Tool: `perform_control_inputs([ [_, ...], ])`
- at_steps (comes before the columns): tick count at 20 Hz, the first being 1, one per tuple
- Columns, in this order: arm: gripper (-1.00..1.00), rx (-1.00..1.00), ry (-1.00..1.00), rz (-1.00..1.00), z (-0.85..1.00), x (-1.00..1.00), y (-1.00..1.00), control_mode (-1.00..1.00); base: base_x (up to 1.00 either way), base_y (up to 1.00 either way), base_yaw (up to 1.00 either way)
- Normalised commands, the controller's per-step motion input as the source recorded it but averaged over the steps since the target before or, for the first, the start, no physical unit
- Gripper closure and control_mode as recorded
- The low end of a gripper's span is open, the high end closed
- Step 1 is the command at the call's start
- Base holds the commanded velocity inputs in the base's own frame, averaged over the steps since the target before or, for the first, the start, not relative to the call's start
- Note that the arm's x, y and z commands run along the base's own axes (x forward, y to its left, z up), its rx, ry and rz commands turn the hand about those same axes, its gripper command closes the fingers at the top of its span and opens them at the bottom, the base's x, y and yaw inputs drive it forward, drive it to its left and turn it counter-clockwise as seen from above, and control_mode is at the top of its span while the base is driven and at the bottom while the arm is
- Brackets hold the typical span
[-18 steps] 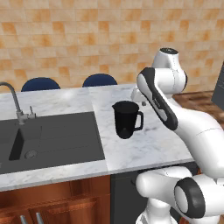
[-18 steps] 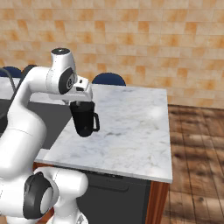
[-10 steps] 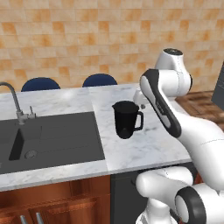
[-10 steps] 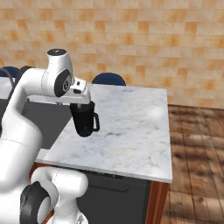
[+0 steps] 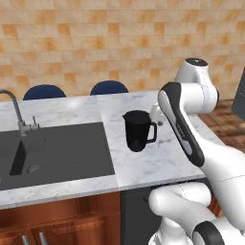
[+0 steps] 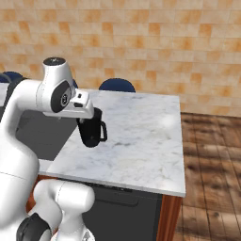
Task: Turn on the sink faucet and place the jug under the water for a few seconds to fill it up.
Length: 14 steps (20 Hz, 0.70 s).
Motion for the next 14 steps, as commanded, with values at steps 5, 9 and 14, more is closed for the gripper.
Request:
perform_control_inputs([
  [5,-1.00,0.00,0.00,0.00,-0.03,-0.17,0.00,-1.00,0.00,0.00,0.00],
  [9,-1.00,0.00,0.00,0.00,-0.06,-0.05,0.00,-1.00,0.00,0.00,0.00],
  [14,-1.00,0.00,0.00,0.00,-0.12,-0.04,0.00,-1.00,0.00,0.00,0.00],
])
